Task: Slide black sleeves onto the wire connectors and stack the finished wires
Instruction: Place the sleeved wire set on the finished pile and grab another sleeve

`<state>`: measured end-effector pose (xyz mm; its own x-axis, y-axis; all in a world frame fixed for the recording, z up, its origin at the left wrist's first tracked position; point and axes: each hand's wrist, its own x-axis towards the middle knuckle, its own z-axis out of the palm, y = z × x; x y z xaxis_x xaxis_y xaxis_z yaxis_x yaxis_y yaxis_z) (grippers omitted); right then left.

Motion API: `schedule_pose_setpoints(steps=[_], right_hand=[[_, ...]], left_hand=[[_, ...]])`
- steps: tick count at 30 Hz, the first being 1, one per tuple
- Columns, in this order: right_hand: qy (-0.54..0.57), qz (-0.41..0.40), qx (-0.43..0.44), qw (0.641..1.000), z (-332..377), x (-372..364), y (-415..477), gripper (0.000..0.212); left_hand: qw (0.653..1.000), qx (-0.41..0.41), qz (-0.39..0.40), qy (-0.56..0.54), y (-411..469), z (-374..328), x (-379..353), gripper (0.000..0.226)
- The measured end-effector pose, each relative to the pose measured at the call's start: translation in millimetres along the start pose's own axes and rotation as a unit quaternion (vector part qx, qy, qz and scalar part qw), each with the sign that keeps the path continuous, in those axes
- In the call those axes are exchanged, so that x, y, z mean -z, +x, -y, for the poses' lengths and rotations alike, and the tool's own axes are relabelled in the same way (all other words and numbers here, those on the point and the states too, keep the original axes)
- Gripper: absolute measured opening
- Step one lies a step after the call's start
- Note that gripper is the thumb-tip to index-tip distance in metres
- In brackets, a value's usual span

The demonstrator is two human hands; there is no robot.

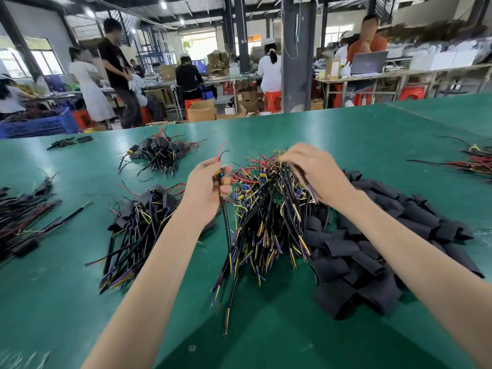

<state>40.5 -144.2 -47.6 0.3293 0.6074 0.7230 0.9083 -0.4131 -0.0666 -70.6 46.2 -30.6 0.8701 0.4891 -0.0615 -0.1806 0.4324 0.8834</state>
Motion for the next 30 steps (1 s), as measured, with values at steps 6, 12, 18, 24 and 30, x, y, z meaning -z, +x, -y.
schedule_pose_setpoints(steps=[6, 12, 18, 24, 30], right_hand=[[0.097, 0.086, -0.029, 0.991, 3, -4, -13, 0.052], [0.266, -0.052, -0.244, 0.931, -9, 7, -26, 0.021], [0.368, -0.011, -0.339, 0.865, -12, 5, -48, 0.030], [0.222, 0.076, -0.288, 0.928, -2, -7, -62, 0.035], [-0.024, 0.221, -0.191, 0.956, -4, -12, -73, 0.051]], left_hand=[[0.992, -0.034, -0.003, 0.121, -8, -3, 10, 0.009], [0.930, -0.203, 0.010, 0.306, -20, -35, 10, 0.022], [0.699, -0.396, 0.025, 0.594, -32, -55, 9, 0.018], [0.687, -0.372, 0.051, 0.622, -29, 5, 21, 0.026], [0.696, -0.398, 0.040, 0.596, -25, 31, 36, 0.025]])
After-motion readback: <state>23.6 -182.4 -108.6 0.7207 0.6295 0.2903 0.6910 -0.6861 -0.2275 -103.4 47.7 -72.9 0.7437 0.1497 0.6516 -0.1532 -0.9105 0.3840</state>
